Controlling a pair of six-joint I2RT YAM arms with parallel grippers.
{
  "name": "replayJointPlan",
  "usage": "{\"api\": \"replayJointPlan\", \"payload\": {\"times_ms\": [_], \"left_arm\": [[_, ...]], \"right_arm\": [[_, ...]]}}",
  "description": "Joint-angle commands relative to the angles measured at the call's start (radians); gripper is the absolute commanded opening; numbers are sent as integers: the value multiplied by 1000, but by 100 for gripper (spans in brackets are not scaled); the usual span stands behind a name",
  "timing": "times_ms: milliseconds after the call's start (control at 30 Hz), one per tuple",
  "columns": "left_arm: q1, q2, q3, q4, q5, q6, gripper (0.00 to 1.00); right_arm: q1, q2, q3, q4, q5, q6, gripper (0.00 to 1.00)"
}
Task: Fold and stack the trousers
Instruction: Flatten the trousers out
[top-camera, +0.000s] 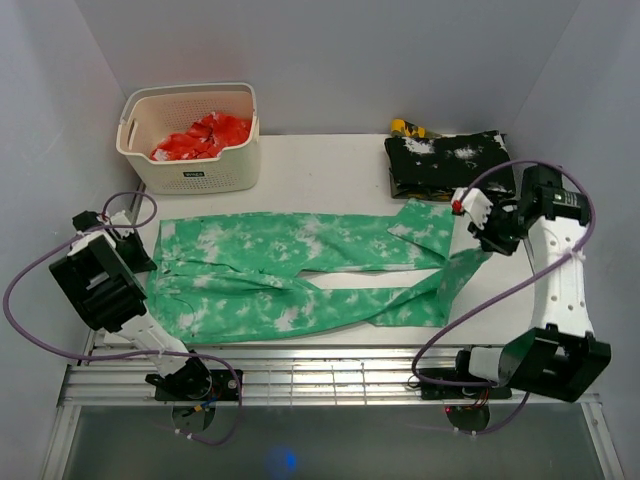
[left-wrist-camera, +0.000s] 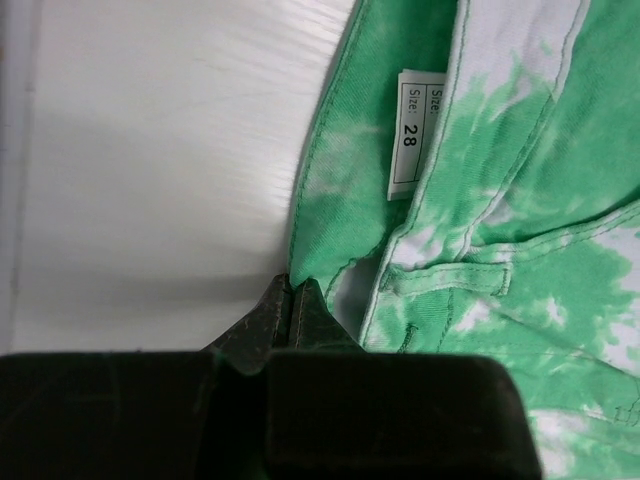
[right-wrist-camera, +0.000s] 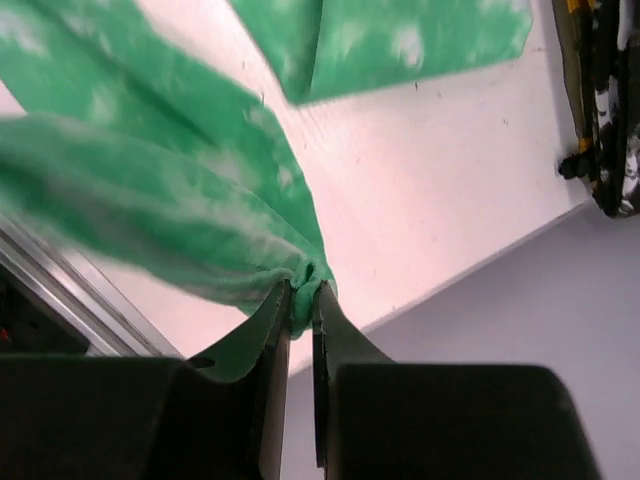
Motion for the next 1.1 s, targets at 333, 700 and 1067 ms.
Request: {"api": "replayJointPlan", "payload": {"times_ms": [333,700,1067], "left_arm": [[89,94,169,-77,155,109,0],[22,-220,39,-329,426,576,65],[-552,-415,-79,-471,437,644,65]], "right_arm": [[-501,-161,-362,182,-2,-905,13],[-499,-25,-264,266,-46,-686,93],[-391,159,-367,308,27,-609,91]]}}
